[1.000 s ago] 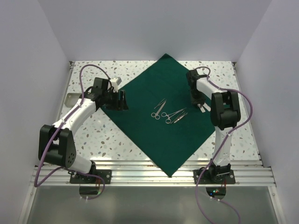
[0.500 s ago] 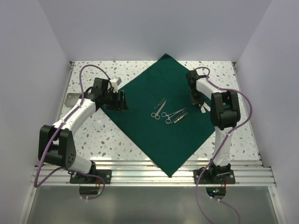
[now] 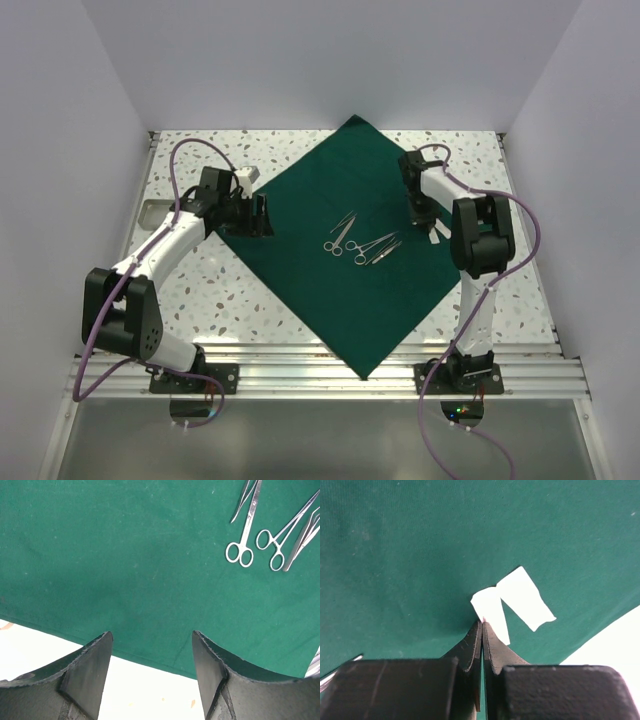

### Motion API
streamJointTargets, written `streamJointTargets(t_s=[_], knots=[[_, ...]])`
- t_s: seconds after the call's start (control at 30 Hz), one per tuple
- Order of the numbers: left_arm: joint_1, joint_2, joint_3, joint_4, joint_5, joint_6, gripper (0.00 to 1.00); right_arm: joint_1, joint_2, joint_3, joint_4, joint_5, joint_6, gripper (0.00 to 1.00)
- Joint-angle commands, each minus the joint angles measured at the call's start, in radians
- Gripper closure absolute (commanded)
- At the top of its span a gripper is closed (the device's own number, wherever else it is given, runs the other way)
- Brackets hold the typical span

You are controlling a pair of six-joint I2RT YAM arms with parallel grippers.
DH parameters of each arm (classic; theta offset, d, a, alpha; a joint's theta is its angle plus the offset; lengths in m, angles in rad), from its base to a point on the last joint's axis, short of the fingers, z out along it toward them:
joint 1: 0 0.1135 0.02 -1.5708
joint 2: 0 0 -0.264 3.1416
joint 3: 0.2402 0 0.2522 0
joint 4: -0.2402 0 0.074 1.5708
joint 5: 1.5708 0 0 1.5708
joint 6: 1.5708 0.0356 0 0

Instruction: Prepare the surgical pack

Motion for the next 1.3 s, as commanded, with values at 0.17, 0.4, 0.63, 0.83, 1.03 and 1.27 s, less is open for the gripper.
streamJointTargets(t_s=[0.17,0.4,0.63,0.83,1.03,1.27], knots=[[-0.004,-0.032,-0.013,0.045,0.089,-0.028,0.31,-0.003,-0.134,0.039,-0.069,-0.144,0.087,1.00],[-0.004,-0.049,-0.092,0.209,0.316,-0.140,0.26,0.000,-0.268,0.000,-0.062,-0.422,0.151,1.00],[-0.007,-0.087,-0.184,0.452,0.495,-0.301,0.21,0.011,-0.403,-0.086,0.022,-0.823,0.219,1.00],[-0.018,-0.141,-0.290,0.834,0.652,-0.529,0.15,0.044,-0.533,-0.236,0.350,-1.275,0.432,1.00],[-0.037,-0.144,-0.395,1.298,0.812,-0.800,0.15,0.164,-0.596,-0.267,0.501,-1.390,0.515,1.00],[-0.044,-0.116,-0.396,1.530,0.880,-0.927,0.14,0.241,-0.641,-0.284,0.662,-1.459,0.641,1.00]])
